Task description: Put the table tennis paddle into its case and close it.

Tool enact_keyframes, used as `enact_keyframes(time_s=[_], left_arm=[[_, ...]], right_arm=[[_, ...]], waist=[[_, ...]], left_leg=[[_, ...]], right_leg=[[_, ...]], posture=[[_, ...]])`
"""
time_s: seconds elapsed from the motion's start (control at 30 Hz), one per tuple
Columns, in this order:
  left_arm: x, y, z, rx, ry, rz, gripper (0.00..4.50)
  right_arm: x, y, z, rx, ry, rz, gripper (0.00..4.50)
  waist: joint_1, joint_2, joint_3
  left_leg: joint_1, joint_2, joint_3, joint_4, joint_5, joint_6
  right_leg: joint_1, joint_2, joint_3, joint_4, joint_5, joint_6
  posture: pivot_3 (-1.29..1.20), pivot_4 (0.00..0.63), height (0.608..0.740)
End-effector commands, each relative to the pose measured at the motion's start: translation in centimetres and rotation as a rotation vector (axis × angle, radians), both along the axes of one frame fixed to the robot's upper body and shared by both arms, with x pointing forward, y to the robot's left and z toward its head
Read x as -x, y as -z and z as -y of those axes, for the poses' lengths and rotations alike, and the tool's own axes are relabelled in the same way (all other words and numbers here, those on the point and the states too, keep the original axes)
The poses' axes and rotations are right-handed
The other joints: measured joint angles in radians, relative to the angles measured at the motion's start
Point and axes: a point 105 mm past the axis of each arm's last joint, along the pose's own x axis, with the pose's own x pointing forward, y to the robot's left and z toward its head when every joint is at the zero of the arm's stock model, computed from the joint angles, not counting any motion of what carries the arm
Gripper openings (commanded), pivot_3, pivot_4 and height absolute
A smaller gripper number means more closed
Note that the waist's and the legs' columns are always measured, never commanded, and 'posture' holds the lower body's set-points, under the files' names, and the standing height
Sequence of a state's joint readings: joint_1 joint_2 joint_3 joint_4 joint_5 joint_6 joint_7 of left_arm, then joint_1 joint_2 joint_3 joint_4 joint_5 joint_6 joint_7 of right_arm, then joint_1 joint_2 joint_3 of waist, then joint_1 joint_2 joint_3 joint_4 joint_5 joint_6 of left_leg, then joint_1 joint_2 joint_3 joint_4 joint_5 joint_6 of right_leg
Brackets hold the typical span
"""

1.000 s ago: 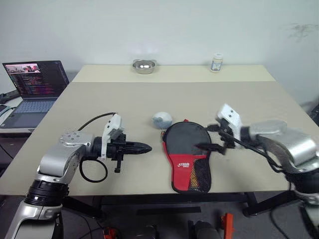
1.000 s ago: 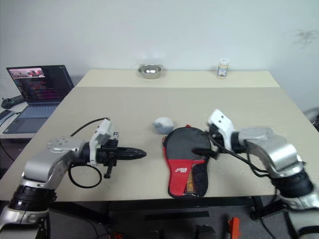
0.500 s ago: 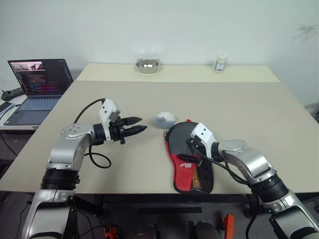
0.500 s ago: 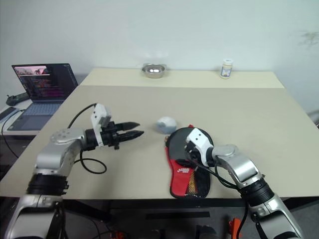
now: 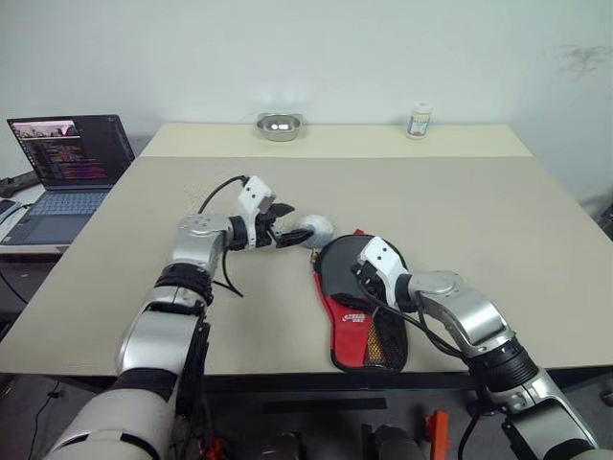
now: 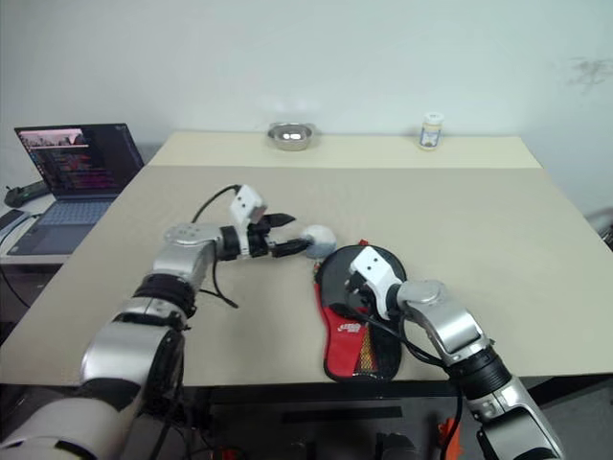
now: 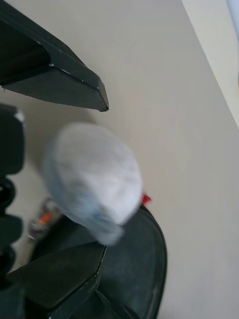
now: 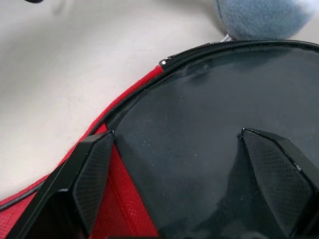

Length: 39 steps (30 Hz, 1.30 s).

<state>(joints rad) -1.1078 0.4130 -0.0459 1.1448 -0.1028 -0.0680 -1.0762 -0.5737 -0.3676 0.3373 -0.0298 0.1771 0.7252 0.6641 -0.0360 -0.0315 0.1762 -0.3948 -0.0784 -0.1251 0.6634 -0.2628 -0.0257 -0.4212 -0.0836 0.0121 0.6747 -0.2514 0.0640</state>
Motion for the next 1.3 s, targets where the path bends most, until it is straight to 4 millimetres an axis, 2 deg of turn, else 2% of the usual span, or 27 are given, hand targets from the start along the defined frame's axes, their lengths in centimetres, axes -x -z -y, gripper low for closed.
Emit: enact_keyframes(time_s=[0.03, 0.23, 0.5, 0.6, 0.73, 0.87, 0.97, 1.03, 1.17, 1.3], left_arm=[[-0.7, -1.3, 1.1, -0.066, -0.001, 0.061, 4.44], [-1.1, -0.1, 1.9, -0.119, -0.029, 0.034, 4.44], [-1.2, 1.5, 0.7, -0.145, -0.081, -0.025, 4.44], [-1.2, 1.5, 0.6, -0.135, -0.095, -0.032, 3.86], [-1.1, 1.6, 0.7, -0.13, -0.083, -0.041, 2.45], [-1.0, 1.8, 0.7, -0.13, -0.08, -0.048, 1.12], [-1.5, 1.9, 0.5, -0.181, -0.122, -0.028, 0.35], [-2.0, 1.6, 0.4, -0.22, -0.168, 0.011, 0.19], [-3.3, 0.6, 1.1, -0.298, -0.273, 0.096, 0.18], [-4.1, -0.8, 3.3, -0.379, -0.303, 0.232, 0.18]], right_arm=[[-0.1, -0.1, -0.4, 0.0, 0.012, 0.008, 4.5], [-0.4, -0.3, -0.2, 0.002, 0.039, 0.024, 4.5], [-0.7, -0.6, 0.3, 0.001, 0.076, 0.044, 4.5], [-0.9, -1.0, 0.4, 0.003, 0.087, 0.066, 4.5], [-1.8, -1.8, 0.4, -0.006, 0.112, 0.096, 4.5], [-1.9, -0.8, 0.6, 0.019, 0.116, 0.071, 4.5], [-1.3, 1.9, 1.2, 0.092, 0.108, -0.011, 4.5], [-0.8, 2.6, 1.3, 0.1, 0.095, -0.05, 4.5], [0.4, 3.8, 1.3, 0.1, 0.057, -0.133, 4.5], [1.4, 5.4, 1.3, 0.11, 0.04, -0.221, 4.5]], waist=[[-0.001, 0.0, 0.0], [-0.005, 0.0, 0.0], [-0.005, 0.0, 0.0], [-0.005, 0.0, 0.0], [-0.006, 0.0, 0.0], [-0.006, 0.0, 0.0], [-0.006, 0.0, 0.0], [-0.006, 0.0, 0.0], [-0.003, -0.001, -0.001], [-0.001, -0.003, -0.003]], left_leg=[[0.0, 0.0, 0.0, 0.0, 0.0, 0.0], [0.0, 0.0, 0.0, 0.0, 0.0, 0.0], [0.0, 0.0, 0.0, 0.0, 0.0, 0.0], [0.0, 0.0, 0.0, 0.0, 0.0, 0.0], [0.0, 0.0, 0.0, 0.0, 0.0, 0.0], [0.0, 0.0, 0.0, 0.0, 0.0, 0.0], [0.0, 0.0, 0.0, 0.0, 0.0, 0.0], [0.001, 0.0, 0.0, 0.0, 0.0, 0.0], [0.002, 0.0, 0.0, 0.001, -0.001, 0.002], [0.005, 0.0, 0.0, 0.001, -0.001, 0.002]], right_leg=[[0.0, 0.0, 0.0, 0.0, 0.0, 0.0], [0.0, 0.0, 0.0, 0.001, 0.0, 0.0], [0.0, 0.0, 0.0, 0.002, 0.0, 0.0], [0.0, 0.0, 0.0, 0.002, 0.0, 0.0], [-0.001, 0.0, 0.0, 0.002, 0.0, 0.0], [-0.001, 0.0, 0.001, 0.002, 0.0, 0.0], [-0.001, 0.0, 0.001, 0.002, 0.0, 0.0], [0.0, 0.0, 0.001, 0.002, 0.0, 0.0], [0.001, 0.0, 0.001, 0.003, 0.0, 0.0], [0.003, 0.0, 0.001, 0.004, 0.0, 0.0]], posture=[[0.0, 0.15, 0.74], [0.0, 0.15, 0.74], [0.0, 0.15, 0.74], [0.0, 0.15, 0.74], [0.0, 0.15, 0.74], [0.0, 0.15, 0.74], [0.0, 0.15, 0.74], [0.0, 0.15, 0.74], [0.0, 0.15, 0.74], [0.0, 0.15, 0.74]])
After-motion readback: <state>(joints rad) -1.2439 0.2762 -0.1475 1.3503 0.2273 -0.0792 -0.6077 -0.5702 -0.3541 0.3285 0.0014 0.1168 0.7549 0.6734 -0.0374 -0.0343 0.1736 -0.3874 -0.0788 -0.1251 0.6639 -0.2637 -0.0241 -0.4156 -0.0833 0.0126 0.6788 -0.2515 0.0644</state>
